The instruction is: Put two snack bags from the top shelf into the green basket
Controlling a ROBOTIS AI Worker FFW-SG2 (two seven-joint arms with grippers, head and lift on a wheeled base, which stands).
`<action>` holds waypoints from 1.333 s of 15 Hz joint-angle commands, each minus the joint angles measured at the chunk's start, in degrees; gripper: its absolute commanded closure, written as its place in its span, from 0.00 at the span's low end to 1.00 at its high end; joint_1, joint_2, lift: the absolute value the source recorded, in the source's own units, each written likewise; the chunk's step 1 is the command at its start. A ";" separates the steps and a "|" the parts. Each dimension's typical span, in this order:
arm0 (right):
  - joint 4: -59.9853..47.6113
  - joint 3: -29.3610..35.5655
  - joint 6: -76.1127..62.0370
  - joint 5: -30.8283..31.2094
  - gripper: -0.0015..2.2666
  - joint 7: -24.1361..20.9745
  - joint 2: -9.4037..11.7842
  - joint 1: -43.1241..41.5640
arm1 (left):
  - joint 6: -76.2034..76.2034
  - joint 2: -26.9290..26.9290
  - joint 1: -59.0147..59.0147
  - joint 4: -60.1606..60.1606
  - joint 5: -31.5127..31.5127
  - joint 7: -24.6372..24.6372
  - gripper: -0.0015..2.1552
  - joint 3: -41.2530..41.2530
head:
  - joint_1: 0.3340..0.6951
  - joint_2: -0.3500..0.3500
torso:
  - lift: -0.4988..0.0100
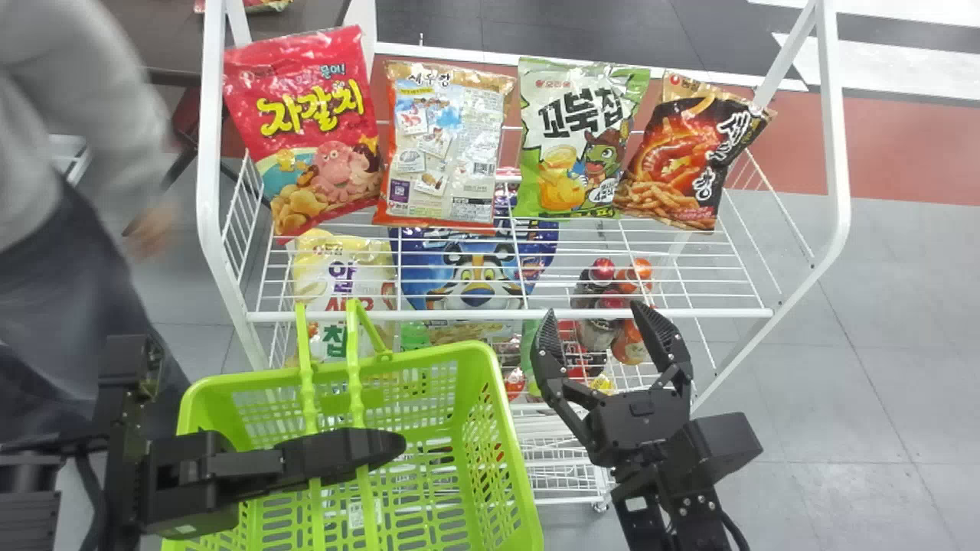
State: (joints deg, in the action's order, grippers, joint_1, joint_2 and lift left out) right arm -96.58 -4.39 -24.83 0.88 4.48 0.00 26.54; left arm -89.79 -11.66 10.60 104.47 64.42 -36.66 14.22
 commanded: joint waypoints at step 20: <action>16.07 -5.89 10.20 0.09 0.03 -1.14 -0.05 -23.64 | -0.24 -0.73 0.30 0.74 0.00 1.16 0.99 -0.95 | 1.00 0.39 | 0.98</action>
State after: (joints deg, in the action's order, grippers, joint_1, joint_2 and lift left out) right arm -83.28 -9.25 -16.27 0.88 3.33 0.00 6.79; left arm -89.79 -12.21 10.85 104.95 64.34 -35.64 13.25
